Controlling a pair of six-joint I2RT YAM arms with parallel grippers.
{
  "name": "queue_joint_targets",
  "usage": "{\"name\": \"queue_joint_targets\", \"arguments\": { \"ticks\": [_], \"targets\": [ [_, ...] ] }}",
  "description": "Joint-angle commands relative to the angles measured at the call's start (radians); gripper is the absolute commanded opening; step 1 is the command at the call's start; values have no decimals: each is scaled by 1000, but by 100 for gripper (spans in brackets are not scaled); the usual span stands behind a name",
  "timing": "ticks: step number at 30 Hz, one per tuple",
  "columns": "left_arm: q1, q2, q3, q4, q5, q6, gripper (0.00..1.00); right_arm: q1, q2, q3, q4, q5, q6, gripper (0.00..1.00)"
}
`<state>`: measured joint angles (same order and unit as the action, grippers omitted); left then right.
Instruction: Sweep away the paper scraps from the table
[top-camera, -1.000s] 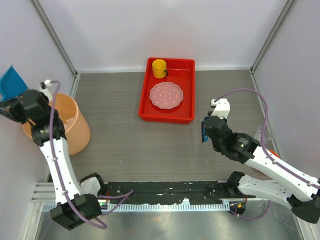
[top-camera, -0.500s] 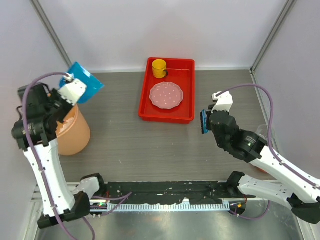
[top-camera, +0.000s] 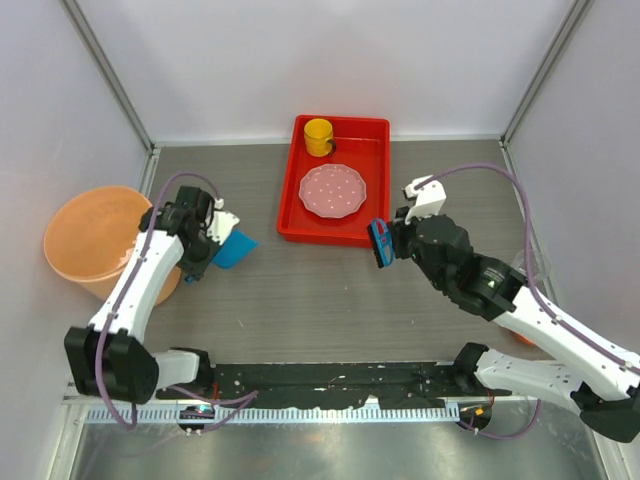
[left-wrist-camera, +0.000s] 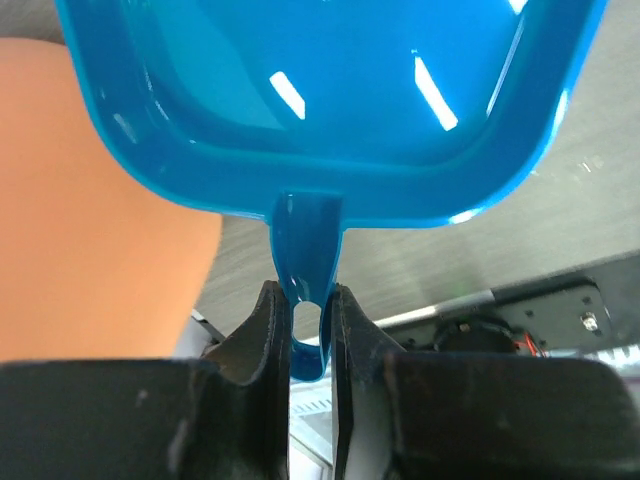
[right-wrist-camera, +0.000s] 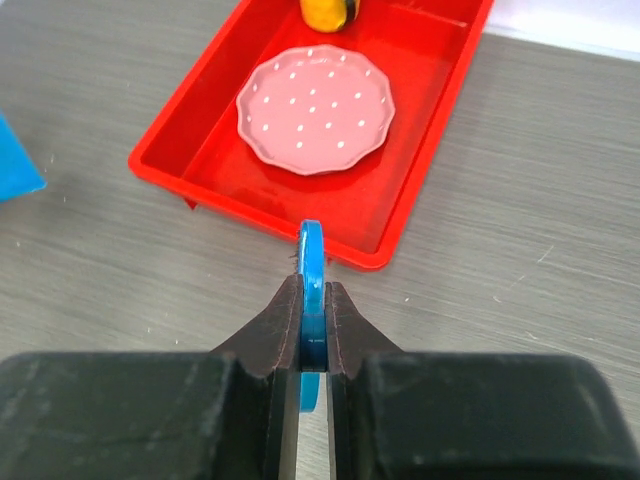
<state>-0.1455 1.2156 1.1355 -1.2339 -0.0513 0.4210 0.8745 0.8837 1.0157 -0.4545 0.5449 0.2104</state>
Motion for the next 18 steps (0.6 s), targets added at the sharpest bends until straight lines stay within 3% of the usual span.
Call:
{"name": "queue_joint_targets", "arguments": {
  "ticks": [1, 10, 18],
  "targets": [
    [-49, 131, 10, 223, -177, -131, 0, 3, 47, 23, 48, -68, -16, 1],
    [-152, 513, 177, 398, -268, -186, 0, 3, -14, -16, 45, -16, -20, 1],
    [-238, 582, 234, 424, -116, -162, 0, 3, -78, -40, 16, 39, -42, 1]
  ]
}}
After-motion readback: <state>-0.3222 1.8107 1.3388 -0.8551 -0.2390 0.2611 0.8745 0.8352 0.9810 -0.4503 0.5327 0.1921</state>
